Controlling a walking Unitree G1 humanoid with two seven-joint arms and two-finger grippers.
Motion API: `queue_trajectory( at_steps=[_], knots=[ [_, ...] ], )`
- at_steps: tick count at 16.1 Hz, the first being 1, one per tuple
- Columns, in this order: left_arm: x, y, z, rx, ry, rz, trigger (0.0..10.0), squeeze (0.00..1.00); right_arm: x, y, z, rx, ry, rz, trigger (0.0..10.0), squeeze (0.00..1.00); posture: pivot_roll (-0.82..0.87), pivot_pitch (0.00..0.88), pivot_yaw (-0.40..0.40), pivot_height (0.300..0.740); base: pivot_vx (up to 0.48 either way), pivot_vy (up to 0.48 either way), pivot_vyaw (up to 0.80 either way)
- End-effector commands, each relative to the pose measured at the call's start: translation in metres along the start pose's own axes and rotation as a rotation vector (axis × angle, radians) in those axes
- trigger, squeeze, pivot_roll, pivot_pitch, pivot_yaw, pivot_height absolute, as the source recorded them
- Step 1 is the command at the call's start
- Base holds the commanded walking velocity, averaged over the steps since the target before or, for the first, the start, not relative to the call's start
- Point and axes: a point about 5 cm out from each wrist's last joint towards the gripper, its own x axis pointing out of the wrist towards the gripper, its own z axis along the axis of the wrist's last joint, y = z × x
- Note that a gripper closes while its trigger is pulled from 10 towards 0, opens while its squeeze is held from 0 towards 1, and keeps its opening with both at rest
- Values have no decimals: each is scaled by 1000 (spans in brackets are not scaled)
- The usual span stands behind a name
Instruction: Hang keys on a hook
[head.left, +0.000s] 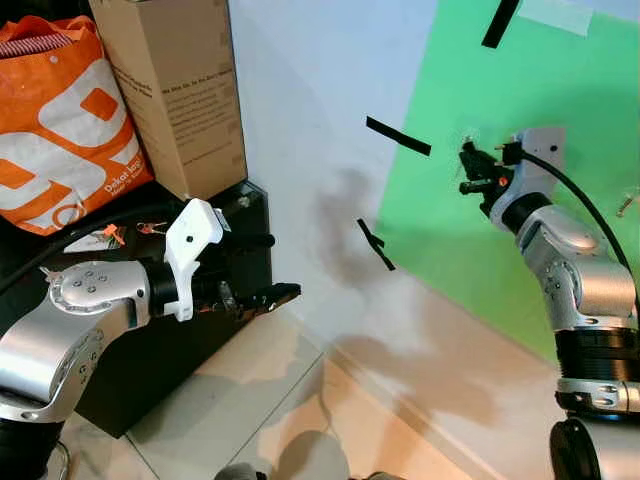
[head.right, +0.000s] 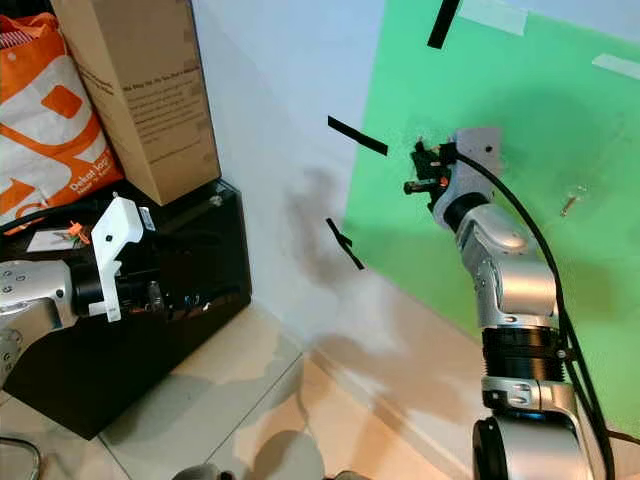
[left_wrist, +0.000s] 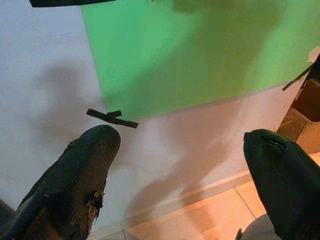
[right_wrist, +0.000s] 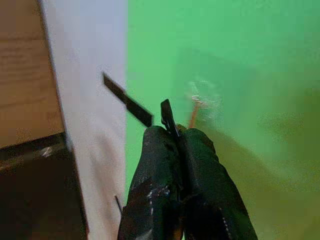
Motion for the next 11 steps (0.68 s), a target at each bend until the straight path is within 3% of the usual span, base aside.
queue_trajectory(
  at_steps=[1, 11],
  knots=[
    [1, -1, 4, 21, -3, -7, 10000, 0, -3, 1, -2, -44, 34, 44, 10000, 0, 20, 17, -58, 740, 0, 0, 0],
    [2, 0, 5, 22, -1, -9, 10000, 0, 1, 2, 15, 35, -49, 49, 10000, 0, 23, 27, -58, 740, 0, 0, 0]
  ],
)
